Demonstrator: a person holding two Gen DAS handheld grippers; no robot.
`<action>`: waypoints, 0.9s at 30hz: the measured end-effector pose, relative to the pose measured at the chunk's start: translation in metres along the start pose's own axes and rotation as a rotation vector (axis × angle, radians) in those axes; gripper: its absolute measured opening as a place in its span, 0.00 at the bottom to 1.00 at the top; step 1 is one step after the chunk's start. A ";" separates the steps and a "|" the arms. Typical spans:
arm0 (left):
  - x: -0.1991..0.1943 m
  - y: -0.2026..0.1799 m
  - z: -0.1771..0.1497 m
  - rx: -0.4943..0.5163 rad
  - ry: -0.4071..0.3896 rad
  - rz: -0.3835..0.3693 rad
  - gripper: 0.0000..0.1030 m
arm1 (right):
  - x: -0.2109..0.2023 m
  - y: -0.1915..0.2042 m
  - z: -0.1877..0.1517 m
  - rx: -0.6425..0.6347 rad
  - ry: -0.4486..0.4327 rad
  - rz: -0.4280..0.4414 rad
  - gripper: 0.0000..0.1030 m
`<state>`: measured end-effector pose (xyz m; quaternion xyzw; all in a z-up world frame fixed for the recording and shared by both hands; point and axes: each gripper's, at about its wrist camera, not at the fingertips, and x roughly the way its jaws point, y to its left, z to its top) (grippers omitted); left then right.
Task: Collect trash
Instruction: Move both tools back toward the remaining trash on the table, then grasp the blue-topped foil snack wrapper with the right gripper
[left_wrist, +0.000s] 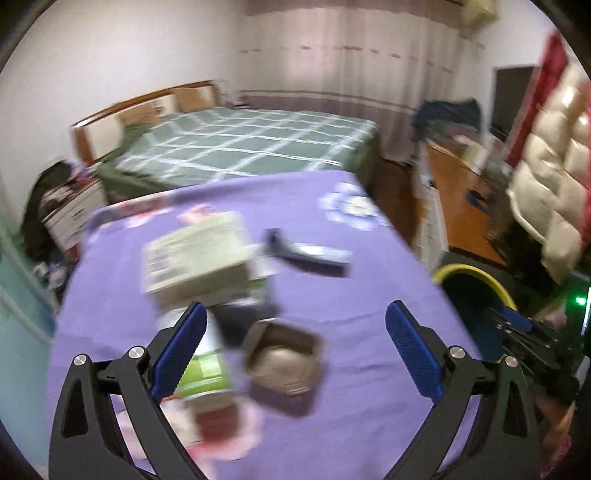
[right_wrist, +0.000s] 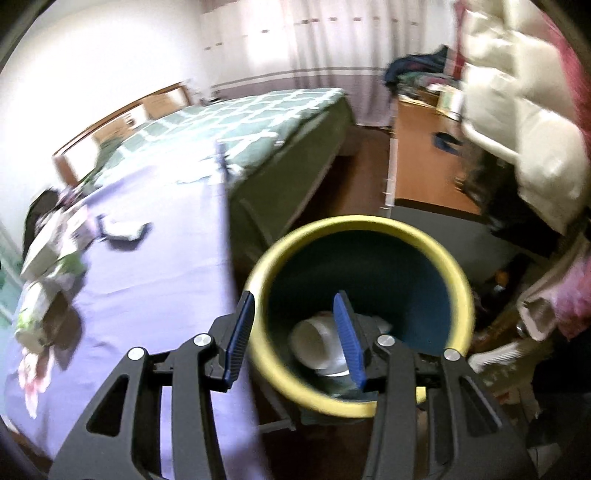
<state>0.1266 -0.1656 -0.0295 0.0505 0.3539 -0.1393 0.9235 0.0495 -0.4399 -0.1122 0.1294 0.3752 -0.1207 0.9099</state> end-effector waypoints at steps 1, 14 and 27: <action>-0.003 0.012 -0.003 -0.016 -0.003 0.017 0.93 | 0.001 0.013 0.001 -0.020 0.004 0.019 0.41; -0.013 0.134 -0.037 -0.198 -0.012 0.110 0.94 | 0.041 0.152 0.045 -0.240 0.013 0.206 0.41; 0.032 0.123 -0.007 -0.193 0.019 0.063 0.94 | 0.125 0.216 0.076 -0.464 0.093 0.177 0.48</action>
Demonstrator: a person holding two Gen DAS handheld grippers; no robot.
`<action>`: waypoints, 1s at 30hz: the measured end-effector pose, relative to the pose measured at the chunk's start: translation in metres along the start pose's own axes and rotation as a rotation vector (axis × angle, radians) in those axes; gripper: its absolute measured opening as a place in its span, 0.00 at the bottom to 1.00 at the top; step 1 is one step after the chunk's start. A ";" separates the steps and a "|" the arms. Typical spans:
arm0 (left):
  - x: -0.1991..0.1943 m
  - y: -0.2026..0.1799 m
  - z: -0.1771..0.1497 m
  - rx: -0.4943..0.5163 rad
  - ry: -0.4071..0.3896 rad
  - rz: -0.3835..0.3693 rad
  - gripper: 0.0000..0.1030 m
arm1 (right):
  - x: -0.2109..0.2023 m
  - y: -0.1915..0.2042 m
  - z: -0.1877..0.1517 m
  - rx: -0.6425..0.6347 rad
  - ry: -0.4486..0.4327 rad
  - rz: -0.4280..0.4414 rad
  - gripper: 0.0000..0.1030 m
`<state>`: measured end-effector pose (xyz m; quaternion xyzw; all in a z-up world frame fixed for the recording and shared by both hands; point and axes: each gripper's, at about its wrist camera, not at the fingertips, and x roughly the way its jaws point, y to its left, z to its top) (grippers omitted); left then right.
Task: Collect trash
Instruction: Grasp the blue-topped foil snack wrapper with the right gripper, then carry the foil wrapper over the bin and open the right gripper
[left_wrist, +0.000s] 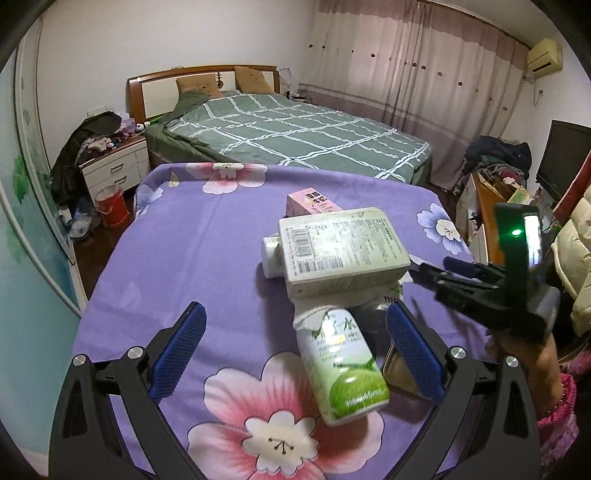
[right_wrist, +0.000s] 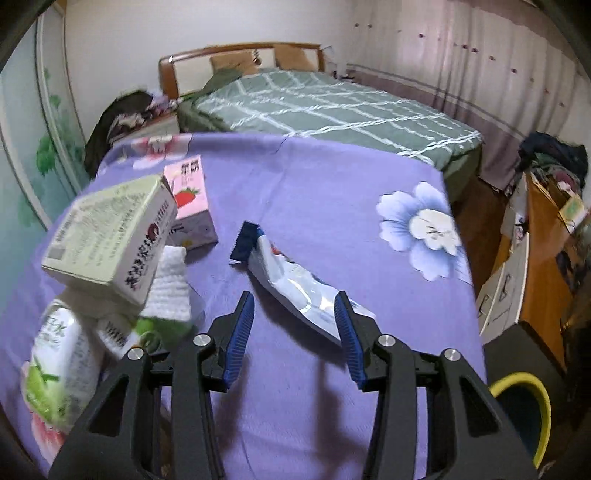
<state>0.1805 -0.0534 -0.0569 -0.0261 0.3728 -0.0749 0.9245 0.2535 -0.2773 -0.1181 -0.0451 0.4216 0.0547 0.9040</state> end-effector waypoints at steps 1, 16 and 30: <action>0.002 -0.002 0.002 0.002 0.002 -0.002 0.94 | 0.004 0.001 0.000 -0.010 0.005 -0.007 0.49; 0.038 -0.014 0.018 0.015 0.035 -0.028 0.94 | 0.026 -0.020 0.000 0.028 0.076 0.019 0.20; 0.019 -0.023 0.010 0.024 0.013 -0.044 0.94 | -0.064 -0.048 -0.027 0.193 -0.053 0.092 0.07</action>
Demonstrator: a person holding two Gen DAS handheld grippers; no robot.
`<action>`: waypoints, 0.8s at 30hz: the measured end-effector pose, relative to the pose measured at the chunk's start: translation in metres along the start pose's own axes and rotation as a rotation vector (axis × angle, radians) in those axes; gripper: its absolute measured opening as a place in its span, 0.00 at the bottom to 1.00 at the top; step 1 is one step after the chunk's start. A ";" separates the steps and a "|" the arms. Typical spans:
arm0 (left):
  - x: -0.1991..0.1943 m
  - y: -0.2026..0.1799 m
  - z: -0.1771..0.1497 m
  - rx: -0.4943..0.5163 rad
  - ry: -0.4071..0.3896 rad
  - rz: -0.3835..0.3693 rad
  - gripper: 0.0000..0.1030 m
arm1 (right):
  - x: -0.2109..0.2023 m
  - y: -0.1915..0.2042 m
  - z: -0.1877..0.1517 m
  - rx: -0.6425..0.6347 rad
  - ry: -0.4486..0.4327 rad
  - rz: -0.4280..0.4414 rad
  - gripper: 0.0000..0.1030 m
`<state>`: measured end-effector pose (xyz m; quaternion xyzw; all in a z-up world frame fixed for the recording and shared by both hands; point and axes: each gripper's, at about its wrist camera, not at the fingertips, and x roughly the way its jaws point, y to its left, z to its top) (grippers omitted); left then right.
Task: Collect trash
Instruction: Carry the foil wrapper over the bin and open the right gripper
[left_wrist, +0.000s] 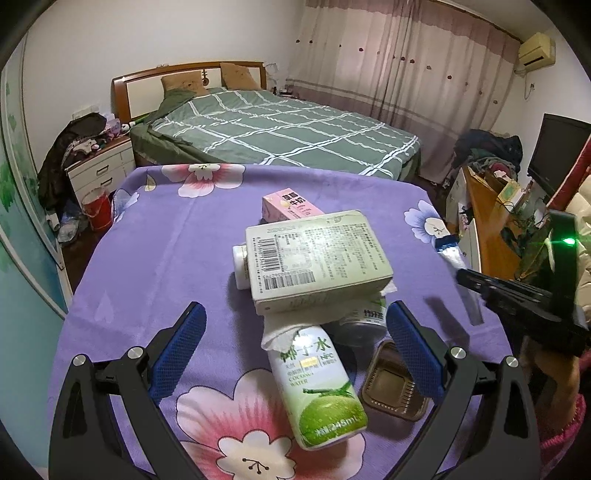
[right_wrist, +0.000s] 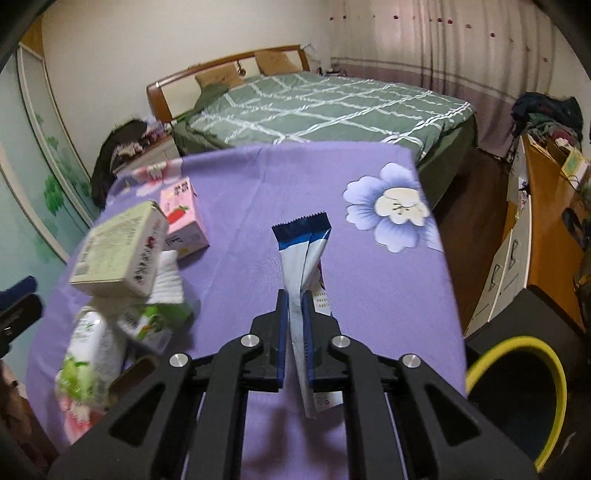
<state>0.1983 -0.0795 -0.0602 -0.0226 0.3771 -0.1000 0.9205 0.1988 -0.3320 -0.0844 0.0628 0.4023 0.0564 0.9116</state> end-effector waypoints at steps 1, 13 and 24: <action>-0.001 -0.001 -0.001 0.002 -0.001 -0.002 0.94 | -0.008 -0.004 -0.003 0.006 -0.011 -0.002 0.07; -0.018 -0.016 -0.014 0.028 0.001 -0.020 0.94 | -0.079 -0.089 -0.069 0.189 -0.054 -0.225 0.08; -0.031 -0.028 -0.029 0.042 0.009 -0.011 0.94 | -0.082 -0.148 -0.115 0.321 0.020 -0.364 0.11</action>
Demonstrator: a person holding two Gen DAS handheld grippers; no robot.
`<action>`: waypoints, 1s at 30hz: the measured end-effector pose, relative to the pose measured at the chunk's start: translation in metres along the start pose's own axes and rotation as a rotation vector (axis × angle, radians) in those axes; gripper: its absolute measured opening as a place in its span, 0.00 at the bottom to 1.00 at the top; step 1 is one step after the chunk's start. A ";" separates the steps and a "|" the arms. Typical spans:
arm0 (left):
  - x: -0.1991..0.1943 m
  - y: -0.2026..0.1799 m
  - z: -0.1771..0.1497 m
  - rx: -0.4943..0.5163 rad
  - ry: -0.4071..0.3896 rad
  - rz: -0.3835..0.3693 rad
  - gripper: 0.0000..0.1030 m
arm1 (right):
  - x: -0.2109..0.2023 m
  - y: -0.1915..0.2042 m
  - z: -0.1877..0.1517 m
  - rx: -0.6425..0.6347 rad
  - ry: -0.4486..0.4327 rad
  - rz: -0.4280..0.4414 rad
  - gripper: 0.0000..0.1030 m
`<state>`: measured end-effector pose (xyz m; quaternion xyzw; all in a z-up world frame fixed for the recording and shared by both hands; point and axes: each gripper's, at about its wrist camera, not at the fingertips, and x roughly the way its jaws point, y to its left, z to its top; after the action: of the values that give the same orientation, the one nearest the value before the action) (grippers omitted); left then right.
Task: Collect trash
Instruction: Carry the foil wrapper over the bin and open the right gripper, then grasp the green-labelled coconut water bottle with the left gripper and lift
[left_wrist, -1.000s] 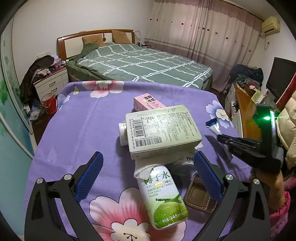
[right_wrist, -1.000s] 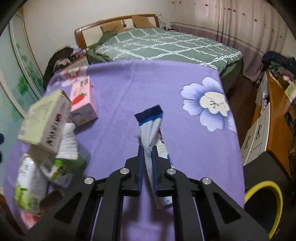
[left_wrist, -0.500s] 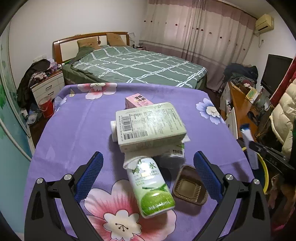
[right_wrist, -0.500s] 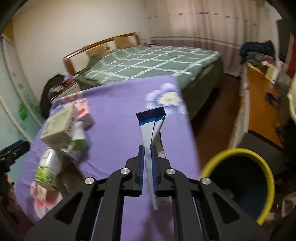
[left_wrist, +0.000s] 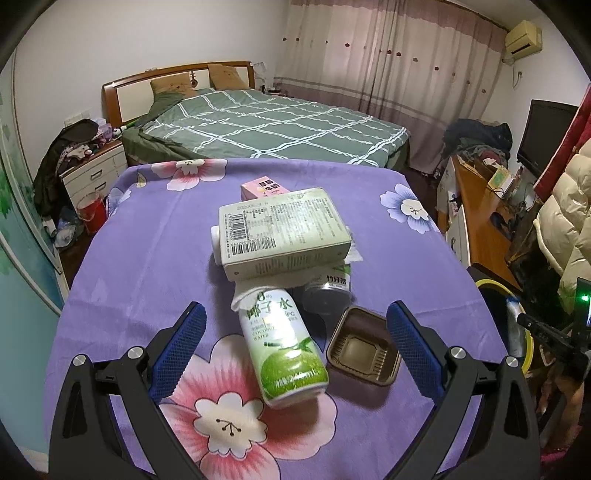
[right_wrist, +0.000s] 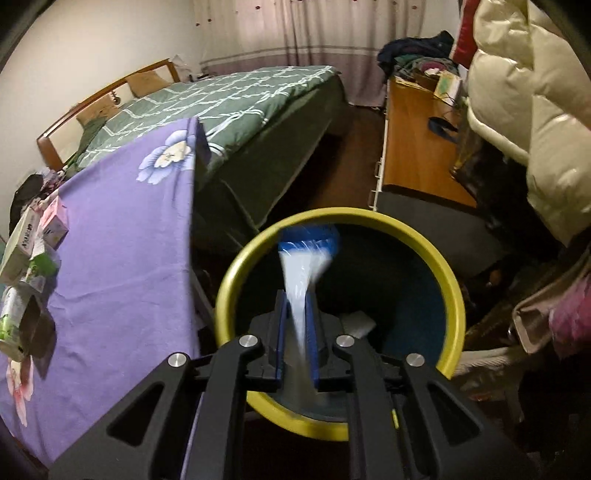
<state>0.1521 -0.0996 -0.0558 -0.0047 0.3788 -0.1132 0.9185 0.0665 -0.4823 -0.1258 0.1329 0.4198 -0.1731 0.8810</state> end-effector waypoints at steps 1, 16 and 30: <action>-0.002 0.000 -0.001 0.000 -0.002 0.002 0.94 | -0.002 -0.002 -0.001 0.005 -0.004 0.001 0.11; 0.018 0.006 -0.044 -0.030 0.083 0.066 0.94 | -0.027 0.019 0.001 -0.027 -0.075 0.065 0.12; 0.053 0.004 -0.052 -0.011 0.122 0.089 0.70 | -0.025 0.024 0.002 -0.022 -0.079 0.120 0.13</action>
<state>0.1530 -0.1025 -0.1300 0.0143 0.4344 -0.0702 0.8978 0.0637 -0.4565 -0.1027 0.1414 0.3780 -0.1204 0.9070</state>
